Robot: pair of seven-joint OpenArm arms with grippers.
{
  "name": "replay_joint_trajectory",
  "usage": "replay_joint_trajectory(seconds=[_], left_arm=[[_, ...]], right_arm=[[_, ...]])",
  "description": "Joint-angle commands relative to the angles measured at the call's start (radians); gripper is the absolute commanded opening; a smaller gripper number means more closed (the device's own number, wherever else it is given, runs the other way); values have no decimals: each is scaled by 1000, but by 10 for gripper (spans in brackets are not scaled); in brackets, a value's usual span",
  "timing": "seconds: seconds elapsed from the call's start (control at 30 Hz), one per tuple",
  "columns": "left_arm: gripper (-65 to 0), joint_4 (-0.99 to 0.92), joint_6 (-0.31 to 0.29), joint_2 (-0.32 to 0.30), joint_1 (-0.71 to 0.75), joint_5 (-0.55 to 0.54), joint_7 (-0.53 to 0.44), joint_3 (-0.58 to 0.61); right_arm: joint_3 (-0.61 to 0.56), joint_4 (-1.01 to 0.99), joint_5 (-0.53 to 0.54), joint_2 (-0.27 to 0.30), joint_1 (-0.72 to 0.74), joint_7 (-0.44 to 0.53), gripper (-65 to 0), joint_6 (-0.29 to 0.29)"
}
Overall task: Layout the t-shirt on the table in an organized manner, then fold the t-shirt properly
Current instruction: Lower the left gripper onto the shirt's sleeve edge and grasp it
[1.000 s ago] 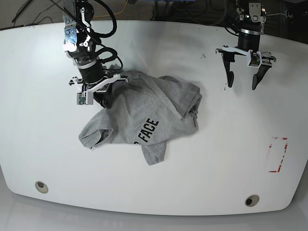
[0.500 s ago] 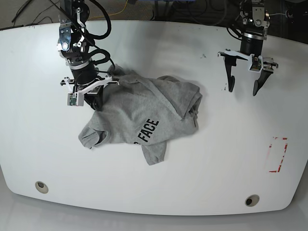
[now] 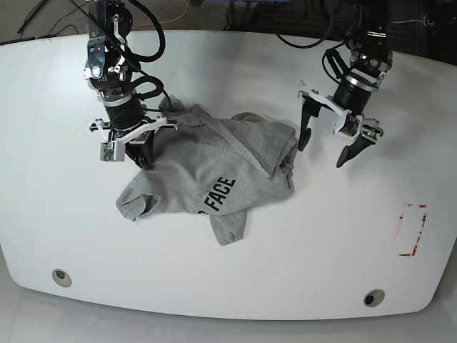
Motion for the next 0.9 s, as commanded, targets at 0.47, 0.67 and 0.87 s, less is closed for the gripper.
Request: replay_joint_trajectory(seconds=[0.47, 0.67, 0.87], left_arm=[[-157, -111, -74, -8, -63, -8, 54, 67], [-157, -129, -74, -8, -63, -8, 52, 75], [-157, -156, -106, -6, -81, -8, 52, 76]], right_arm=[[7, 21, -1, 8, 5, 28, -650, 10], [7, 21, -1, 8, 4, 28, -650, 10], [7, 21, 2, 8, 2, 28, -650, 10]])
